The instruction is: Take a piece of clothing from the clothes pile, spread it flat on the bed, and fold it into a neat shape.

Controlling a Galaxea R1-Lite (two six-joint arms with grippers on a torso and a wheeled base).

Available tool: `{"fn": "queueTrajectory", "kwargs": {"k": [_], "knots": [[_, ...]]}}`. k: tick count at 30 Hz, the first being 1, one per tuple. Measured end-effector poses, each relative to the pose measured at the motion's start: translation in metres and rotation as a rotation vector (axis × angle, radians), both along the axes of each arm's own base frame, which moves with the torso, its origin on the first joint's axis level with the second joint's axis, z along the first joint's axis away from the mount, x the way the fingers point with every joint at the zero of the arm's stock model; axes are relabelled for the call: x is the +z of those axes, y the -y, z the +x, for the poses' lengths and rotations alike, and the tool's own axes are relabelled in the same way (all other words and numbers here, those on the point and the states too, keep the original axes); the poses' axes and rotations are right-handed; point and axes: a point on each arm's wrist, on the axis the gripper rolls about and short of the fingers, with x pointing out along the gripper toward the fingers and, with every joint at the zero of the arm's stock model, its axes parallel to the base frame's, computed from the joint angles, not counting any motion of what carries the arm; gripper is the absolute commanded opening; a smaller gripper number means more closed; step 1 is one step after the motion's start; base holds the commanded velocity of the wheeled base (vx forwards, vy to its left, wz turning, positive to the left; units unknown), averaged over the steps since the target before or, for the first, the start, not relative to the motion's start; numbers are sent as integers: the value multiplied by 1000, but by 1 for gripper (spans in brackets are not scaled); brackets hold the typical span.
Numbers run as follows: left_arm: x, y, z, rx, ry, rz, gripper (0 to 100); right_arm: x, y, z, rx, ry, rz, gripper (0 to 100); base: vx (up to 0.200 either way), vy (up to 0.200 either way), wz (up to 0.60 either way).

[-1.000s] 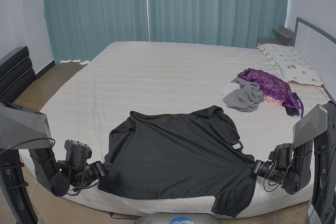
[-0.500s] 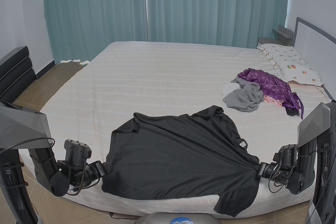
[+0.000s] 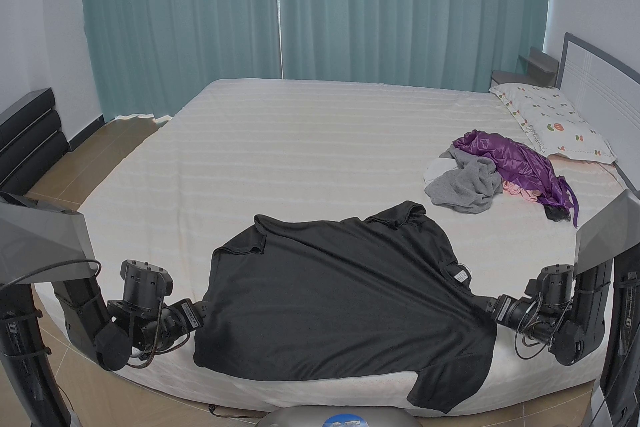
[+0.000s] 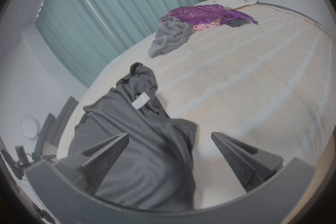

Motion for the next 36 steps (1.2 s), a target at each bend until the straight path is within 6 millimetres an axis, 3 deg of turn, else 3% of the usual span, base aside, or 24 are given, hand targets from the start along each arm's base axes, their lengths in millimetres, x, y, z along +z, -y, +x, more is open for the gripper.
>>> {"fn": "queueTrajectory", "kwargs": {"k": [6, 12, 16, 22, 36], "knots": [[7, 0, 3, 28, 33, -34, 100, 19, -3, 4, -17, 72, 45, 100, 0, 0, 0], [11, -1, 6, 35, 50, -42, 100, 25, -4, 4, -14, 97, 52, 100, 0, 0, 0], [12, -1, 6, 36, 55, -45, 100, 27, -4, 5, -19, 102, 62, 100, 0, 0, 0], [13, 0, 9, 68, 62, -85, 100, 27, -5, 5, -21, 104, 66, 100, 0, 200, 0], [14, 3, 12, 65, 71, -92, 100, 26, -6, 5, -13, 101, 67, 100, 29, 0, 0]]}}
